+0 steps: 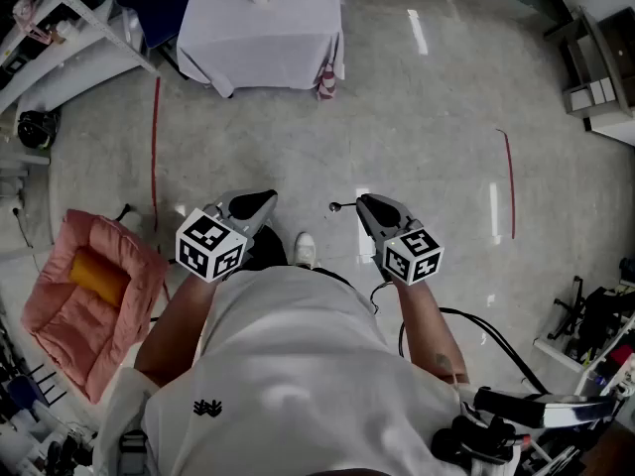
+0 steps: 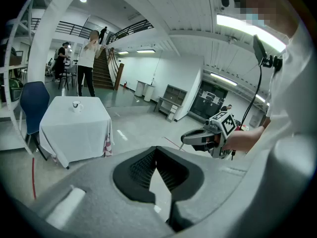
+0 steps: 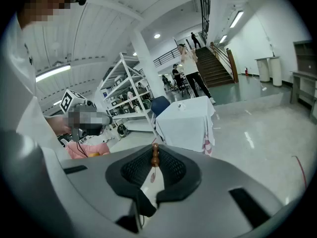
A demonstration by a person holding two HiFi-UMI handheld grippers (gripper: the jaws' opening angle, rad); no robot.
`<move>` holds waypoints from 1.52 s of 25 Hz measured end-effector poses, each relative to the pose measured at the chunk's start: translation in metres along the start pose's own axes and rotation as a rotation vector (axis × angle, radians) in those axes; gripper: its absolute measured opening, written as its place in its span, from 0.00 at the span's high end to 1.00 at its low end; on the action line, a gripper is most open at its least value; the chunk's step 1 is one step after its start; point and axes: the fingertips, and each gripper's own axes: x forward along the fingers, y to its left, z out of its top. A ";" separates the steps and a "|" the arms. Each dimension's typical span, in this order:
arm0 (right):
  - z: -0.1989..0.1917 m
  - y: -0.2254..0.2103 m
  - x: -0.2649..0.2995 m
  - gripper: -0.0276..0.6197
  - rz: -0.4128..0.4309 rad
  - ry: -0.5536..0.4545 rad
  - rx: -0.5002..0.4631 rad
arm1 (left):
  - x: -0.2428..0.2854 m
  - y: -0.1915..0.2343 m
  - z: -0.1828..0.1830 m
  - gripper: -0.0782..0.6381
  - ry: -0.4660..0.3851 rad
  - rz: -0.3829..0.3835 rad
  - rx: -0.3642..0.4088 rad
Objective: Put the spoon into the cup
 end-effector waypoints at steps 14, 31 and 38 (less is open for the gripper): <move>0.094 -0.054 0.099 0.89 0.043 0.073 -0.069 | 0.044 0.131 0.064 0.88 -0.071 0.012 -0.052; 0.301 -0.152 0.320 0.89 0.103 0.037 -0.134 | 0.067 0.330 0.152 0.88 -0.141 0.150 -0.129; 0.388 -0.218 0.429 0.89 0.218 0.045 -0.131 | 0.097 0.414 0.204 0.88 -0.167 0.298 -0.214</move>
